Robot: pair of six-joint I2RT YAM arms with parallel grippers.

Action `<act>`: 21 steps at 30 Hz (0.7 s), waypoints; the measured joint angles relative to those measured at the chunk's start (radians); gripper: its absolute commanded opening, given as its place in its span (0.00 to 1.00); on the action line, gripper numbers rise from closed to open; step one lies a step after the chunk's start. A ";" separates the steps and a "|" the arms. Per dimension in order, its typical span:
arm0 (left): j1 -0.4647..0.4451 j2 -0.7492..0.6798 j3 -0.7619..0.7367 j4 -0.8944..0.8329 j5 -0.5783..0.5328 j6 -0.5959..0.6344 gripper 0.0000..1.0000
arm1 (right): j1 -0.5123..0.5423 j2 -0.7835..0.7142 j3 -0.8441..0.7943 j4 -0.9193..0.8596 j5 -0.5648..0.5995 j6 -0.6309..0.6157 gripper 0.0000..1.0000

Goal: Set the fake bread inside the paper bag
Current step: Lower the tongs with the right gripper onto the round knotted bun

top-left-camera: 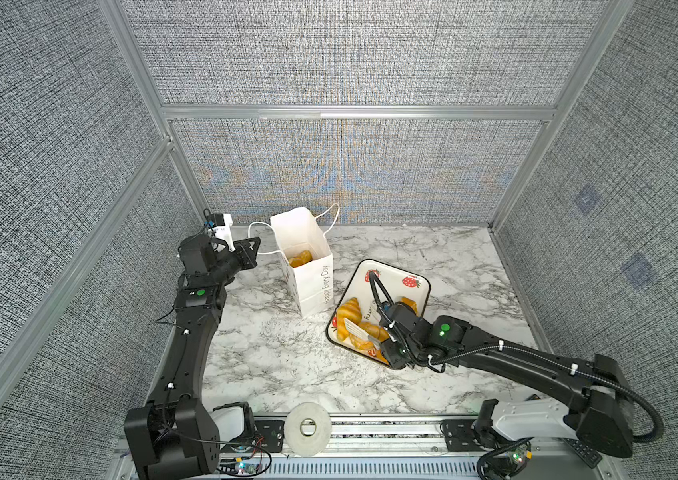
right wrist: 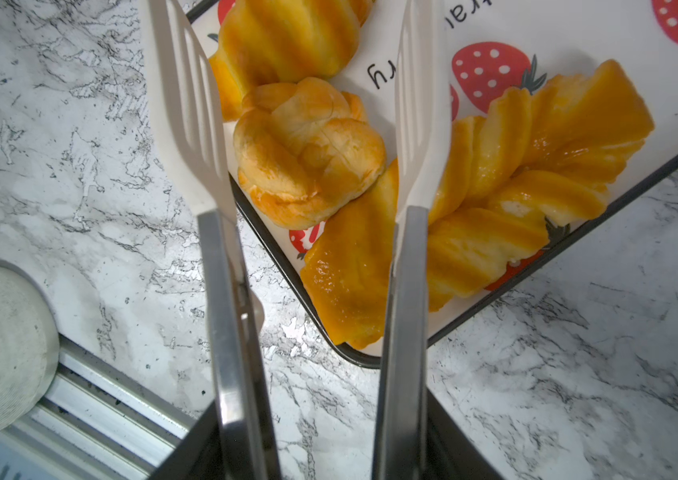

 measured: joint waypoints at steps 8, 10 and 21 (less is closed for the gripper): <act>0.000 0.000 0.000 0.000 0.000 0.000 0.00 | 0.000 0.000 0.000 -0.013 -0.034 -0.017 0.57; 0.000 0.000 0.000 0.000 0.000 0.000 0.00 | 0.000 0.004 0.000 -0.016 -0.042 -0.018 0.57; 0.000 0.000 0.000 0.000 0.000 0.000 0.00 | 0.000 0.016 -0.007 -0.027 -0.048 -0.019 0.59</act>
